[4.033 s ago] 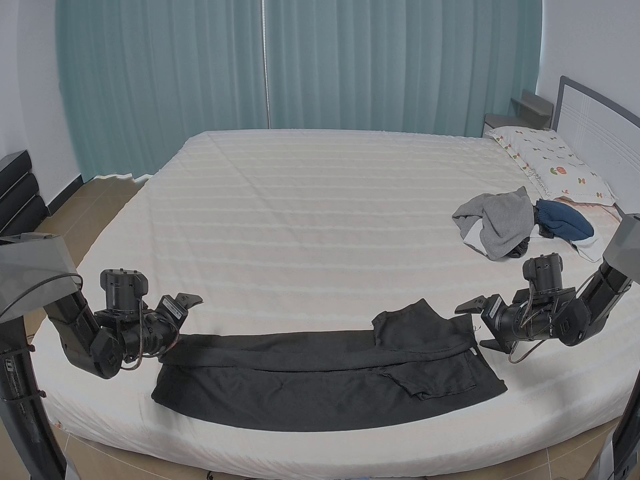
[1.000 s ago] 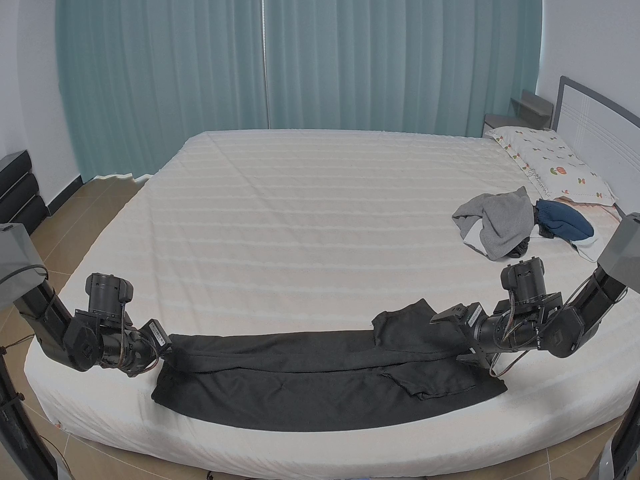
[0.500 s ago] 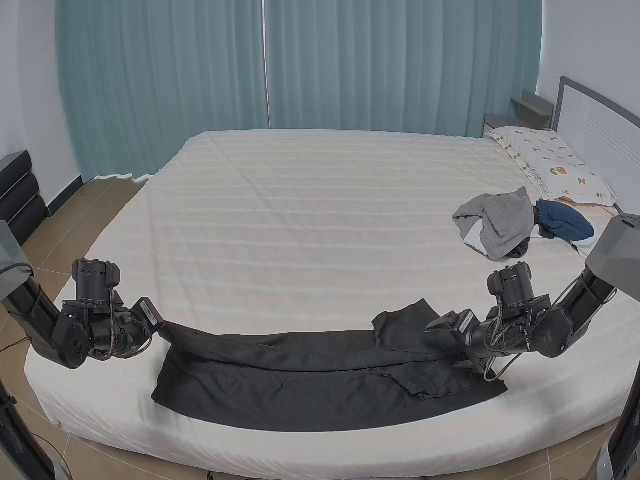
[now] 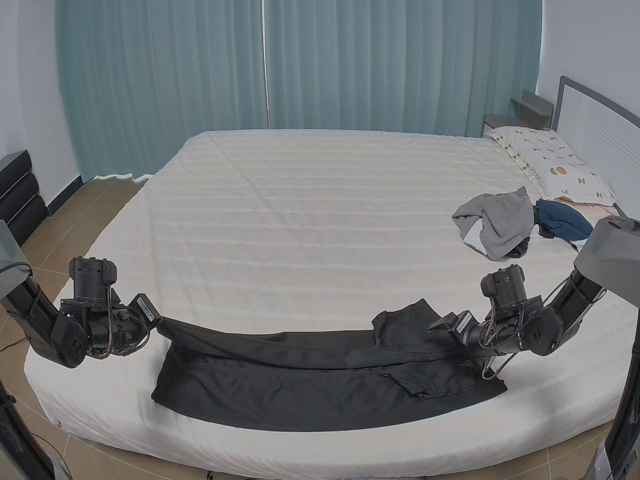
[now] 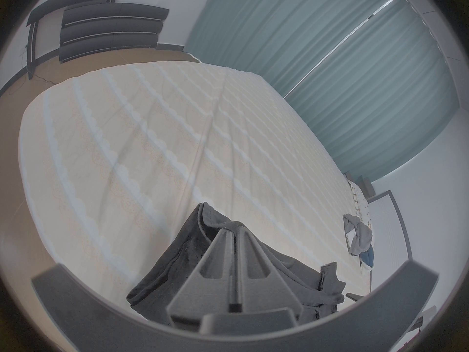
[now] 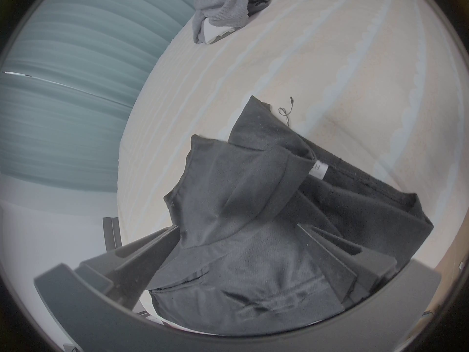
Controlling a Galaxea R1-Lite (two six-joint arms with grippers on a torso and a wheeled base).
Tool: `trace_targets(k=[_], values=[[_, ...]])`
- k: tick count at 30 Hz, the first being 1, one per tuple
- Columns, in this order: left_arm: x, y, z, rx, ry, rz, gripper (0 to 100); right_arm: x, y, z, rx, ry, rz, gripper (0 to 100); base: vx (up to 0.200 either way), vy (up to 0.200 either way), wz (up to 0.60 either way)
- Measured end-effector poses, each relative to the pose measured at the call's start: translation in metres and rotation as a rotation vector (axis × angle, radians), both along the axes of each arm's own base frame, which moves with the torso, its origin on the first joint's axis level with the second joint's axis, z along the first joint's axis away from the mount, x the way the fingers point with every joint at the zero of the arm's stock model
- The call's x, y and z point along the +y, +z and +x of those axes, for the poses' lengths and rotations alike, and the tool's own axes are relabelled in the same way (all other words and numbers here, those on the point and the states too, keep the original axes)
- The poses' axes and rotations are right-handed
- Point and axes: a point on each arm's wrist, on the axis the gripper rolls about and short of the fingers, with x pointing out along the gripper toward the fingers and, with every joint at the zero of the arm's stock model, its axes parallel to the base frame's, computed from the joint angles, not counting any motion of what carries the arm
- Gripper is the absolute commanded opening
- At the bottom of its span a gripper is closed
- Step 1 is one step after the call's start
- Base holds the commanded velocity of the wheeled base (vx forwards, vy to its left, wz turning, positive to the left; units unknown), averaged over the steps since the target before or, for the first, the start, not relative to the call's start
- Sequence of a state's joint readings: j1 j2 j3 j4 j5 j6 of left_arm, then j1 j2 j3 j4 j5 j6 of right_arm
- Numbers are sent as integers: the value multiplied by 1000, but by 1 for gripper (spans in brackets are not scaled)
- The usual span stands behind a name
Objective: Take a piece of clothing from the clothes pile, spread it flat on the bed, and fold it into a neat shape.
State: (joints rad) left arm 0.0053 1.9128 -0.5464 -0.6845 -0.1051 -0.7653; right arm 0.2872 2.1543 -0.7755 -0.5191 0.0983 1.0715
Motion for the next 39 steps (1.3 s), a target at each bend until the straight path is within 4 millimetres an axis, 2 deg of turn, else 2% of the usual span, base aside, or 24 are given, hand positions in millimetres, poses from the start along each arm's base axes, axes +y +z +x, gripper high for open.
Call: trace_targets(k=[2,3,22,27,31,36,39], values=[[0,0,0,0,3,-4,0,0,-2,2,2,-11,-5,100,0,0,0],[0,0,0,-1,4,-4,0,0,-3,3,2,-22,-4,0,0,0,0],[1,7,10,-51,7,-5,0,1,8,7,-31,-52,19,0,0,0,0],[2,15,23,-93,12,-3,0,1,18,14,-71,-60,34,0,0,0,0],[8,24,42,-160,59,12,0,-2,33,31,-145,-121,63,0,0,0,0],[16,28,52,-229,100,6,0,-6,41,41,-226,-167,79,0,0,0,0],[21,19,49,-230,108,13,0,-7,38,38,-227,-168,76,0,0,0,0]])
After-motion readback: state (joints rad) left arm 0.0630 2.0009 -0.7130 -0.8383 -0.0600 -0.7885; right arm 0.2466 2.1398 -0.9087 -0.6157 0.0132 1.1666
